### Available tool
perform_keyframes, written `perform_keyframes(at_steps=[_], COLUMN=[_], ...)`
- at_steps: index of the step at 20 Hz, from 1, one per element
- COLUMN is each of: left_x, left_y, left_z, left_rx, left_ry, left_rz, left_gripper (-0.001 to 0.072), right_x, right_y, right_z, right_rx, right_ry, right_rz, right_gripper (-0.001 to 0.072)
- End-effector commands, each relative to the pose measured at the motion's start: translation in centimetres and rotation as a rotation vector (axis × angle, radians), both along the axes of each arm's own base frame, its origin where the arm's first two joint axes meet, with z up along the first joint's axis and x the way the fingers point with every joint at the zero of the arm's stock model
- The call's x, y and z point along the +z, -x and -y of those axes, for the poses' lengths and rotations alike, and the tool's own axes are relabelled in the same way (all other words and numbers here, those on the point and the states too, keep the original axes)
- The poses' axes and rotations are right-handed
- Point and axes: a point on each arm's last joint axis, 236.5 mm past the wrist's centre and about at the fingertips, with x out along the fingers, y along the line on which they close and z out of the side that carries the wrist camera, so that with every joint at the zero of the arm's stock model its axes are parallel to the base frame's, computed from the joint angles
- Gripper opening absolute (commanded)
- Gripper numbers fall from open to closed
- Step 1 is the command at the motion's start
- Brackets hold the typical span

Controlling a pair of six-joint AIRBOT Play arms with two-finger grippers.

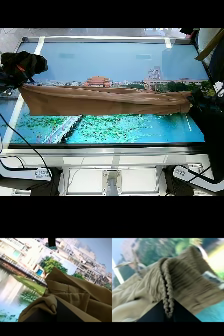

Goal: Fold the clothes and pants, and hang the long-sleeved shirts on hangers.

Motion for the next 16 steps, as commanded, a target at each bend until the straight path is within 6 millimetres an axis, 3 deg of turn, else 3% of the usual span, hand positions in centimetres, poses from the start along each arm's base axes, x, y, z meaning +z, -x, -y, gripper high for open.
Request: perform_keyframes(at_steps=[1, 2, 7, 10, 11, 12, 13, 16], left_x=[-1.4, -1.1, 1.6, 2.2, 2.2, 2.3, 2.5, 4.0], left_y=[-1.3, -1.9, -4.8, -5.5, -5.5, -5.5, -5.6, -5.9], left_z=[0.7, 0.2, -0.9, -0.6, -0.5, -0.4, -0.2, 0.8], left_rx=[0.028, 0.063, 0.161, 0.170, 0.166, 0.150, 0.139, 0.071], left_ry=[0.032, 0.043, 0.069, 0.102, 0.099, 0.089, 0.092, 0.085], left_rz=[-0.002, 0.035, 0.229, 0.273, 0.272, 0.270, 0.271, 0.283], left_gripper=[0.0008, 0.0008, 0.0008, 0.0027, 0.0175, 0.0532, 0.0620, 0.0620], right_x=[0.2, 0.2, 0.7, 0.8, 0.6, 0.4, 0.0, -1.3], right_y=[-2.6, -3.0, -3.7, -3.7, -3.6, -3.4, -3.0, -1.4], right_z=[-2.0, -1.9, 0.5, 0.7, 0.9, 1.1, 1.2, 1.1], right_rx=[0.047, 0.034, -0.140, -0.143, -0.137, -0.129, -0.115, -0.051], right_ry=[-0.008, -0.009, -0.063, -0.054, -0.038, -0.018, 0.003, 0.053], right_rz=[0.014, 0.020, 0.041, 0.047, 0.041, 0.029, 0.011, -0.070], right_gripper=[0.0193, 0.0272, 0.0267, 0.0267, 0.0267, 0.0267, 0.0268, 0.0272])
